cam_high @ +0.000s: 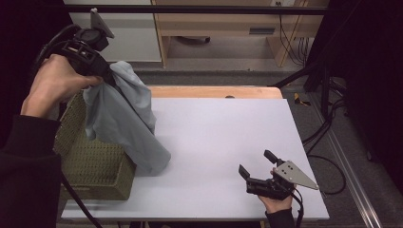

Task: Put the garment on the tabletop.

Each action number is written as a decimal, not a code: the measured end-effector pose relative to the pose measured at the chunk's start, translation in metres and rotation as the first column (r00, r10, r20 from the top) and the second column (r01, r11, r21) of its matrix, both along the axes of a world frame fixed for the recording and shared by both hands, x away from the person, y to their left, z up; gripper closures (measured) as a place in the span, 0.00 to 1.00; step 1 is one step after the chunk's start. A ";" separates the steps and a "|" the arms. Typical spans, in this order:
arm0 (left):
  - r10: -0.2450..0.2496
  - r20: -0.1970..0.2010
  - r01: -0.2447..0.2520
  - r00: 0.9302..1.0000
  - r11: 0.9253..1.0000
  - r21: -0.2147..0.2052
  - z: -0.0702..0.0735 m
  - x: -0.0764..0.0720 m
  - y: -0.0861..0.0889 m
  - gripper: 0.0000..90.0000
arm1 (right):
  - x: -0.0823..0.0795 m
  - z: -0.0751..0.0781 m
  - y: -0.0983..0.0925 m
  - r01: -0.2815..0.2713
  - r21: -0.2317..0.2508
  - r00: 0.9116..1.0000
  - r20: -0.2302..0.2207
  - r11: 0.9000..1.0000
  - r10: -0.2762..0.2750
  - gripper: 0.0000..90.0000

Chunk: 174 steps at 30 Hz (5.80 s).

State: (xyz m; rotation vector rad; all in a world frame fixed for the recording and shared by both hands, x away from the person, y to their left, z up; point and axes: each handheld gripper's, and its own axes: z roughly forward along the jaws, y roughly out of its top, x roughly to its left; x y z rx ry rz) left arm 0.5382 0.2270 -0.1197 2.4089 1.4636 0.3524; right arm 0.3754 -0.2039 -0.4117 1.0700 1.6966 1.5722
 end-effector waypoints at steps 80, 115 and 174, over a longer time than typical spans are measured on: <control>-0.461 0.018 0.461 0.887 0.887 -0.031 -0.077 -0.025 -0.175 0.86 | -0.003 0.003 -0.006 -0.005 0.018 1.000 0.003 1.000 0.005 0.01; -0.507 -0.087 0.502 0.857 0.861 -0.081 -0.173 -0.017 -0.184 0.84 | -0.003 0.003 -0.006 -0.004 0.017 1.000 -0.013 1.000 0.004 0.01; -0.402 0.340 0.509 0.850 0.795 -0.331 -0.198 -0.077 -0.113 0.01 | -0.001 0.003 -0.006 -0.005 0.029 1.000 -0.024 1.000 0.006 0.00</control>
